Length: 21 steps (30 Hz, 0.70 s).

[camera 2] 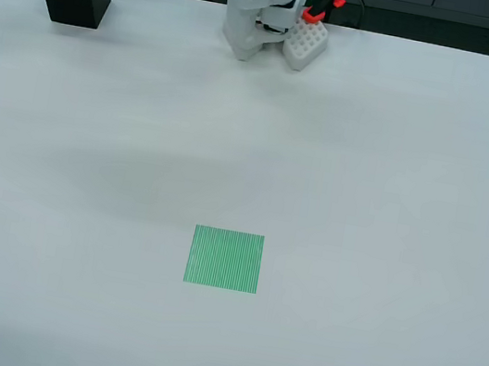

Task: Stack 3 Blocks on the chosen place.

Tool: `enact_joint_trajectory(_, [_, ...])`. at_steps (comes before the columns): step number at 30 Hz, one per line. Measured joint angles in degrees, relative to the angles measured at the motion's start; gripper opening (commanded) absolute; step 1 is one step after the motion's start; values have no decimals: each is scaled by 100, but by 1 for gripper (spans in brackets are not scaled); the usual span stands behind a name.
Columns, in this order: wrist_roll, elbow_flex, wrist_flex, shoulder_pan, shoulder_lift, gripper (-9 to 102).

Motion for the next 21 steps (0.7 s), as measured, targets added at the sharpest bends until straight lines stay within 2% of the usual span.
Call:
enact_joint_trajectory(17, [18, -940, 0, 1600, -457, 0])
enact_joint_trajectory(21, [18, -1125, 0, 2232, -457, 0])
